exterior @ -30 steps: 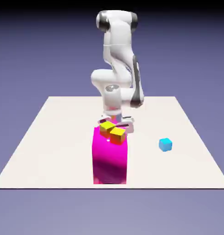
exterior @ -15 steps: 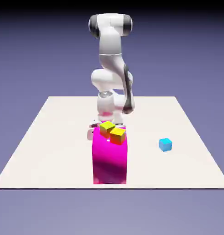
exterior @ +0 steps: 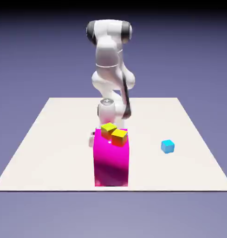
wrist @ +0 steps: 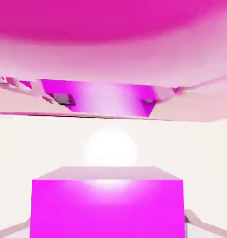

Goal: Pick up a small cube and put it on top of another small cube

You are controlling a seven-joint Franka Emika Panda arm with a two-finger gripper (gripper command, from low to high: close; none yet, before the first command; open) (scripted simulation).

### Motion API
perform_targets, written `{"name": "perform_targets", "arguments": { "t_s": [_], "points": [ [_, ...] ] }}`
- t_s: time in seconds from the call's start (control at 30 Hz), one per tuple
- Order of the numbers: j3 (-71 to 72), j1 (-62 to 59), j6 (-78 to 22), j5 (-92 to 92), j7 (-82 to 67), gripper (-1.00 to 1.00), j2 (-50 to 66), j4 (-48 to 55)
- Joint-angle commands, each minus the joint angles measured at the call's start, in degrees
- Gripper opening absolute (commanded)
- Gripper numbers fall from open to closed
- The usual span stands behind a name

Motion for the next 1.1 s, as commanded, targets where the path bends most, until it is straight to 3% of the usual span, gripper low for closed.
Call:
{"name": "perform_targets", "arguments": {
  "t_s": [0.0,0.4,0.7,1.07],
  "points": [
    [1.9,-1.2,-1.1,2.6,-1.8,-1.0,-1.2,-0.2],
    [25.0,-15.2,-13.8,32.4,-22.5,-1.0,-16.2,-2.5],
    [33.1,1.7,-30.8,31.4,-30.8,-1.0,-11.5,3.8],
    [45.7,8.4,-36.4,32.5,-58.2,-1.0,-18.6,10.5]
  ]
}}
